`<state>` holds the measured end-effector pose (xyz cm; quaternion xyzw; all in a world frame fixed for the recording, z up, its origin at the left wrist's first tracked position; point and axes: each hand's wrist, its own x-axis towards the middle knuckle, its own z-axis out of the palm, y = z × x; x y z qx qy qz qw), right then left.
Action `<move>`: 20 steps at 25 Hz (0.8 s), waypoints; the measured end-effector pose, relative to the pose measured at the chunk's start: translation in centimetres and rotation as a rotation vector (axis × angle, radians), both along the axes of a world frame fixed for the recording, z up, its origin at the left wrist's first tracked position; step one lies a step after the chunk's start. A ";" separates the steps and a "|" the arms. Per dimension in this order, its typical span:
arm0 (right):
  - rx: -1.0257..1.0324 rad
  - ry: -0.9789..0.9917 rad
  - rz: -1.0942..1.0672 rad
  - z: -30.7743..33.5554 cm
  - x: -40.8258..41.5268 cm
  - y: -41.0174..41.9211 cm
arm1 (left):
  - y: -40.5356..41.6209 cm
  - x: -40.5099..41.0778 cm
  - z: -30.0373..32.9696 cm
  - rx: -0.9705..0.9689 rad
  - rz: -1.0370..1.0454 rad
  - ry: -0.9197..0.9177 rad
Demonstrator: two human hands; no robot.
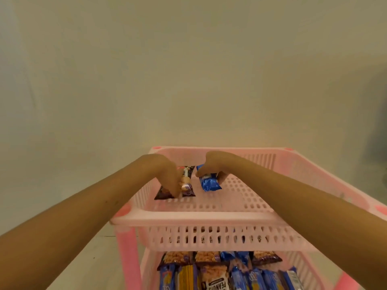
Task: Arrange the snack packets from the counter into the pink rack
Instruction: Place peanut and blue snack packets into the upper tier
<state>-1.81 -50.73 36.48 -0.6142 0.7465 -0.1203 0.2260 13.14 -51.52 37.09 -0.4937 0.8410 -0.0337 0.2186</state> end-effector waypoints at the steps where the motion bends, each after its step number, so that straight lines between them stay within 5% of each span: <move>1: 0.008 -0.007 0.000 -0.3 0.2 -0.3 | 0.0 0.1 -0.6 0.065 0.006 -0.062; 12: -0.081 -0.037 -0.014 0.5 -0.8 1.6 | 1.1 0.5 -0.2 0.085 0.037 -0.084; 20: -0.592 -0.317 -0.089 1.8 -3.0 11.3 | 10.3 1.2 3.0 0.062 -0.135 0.356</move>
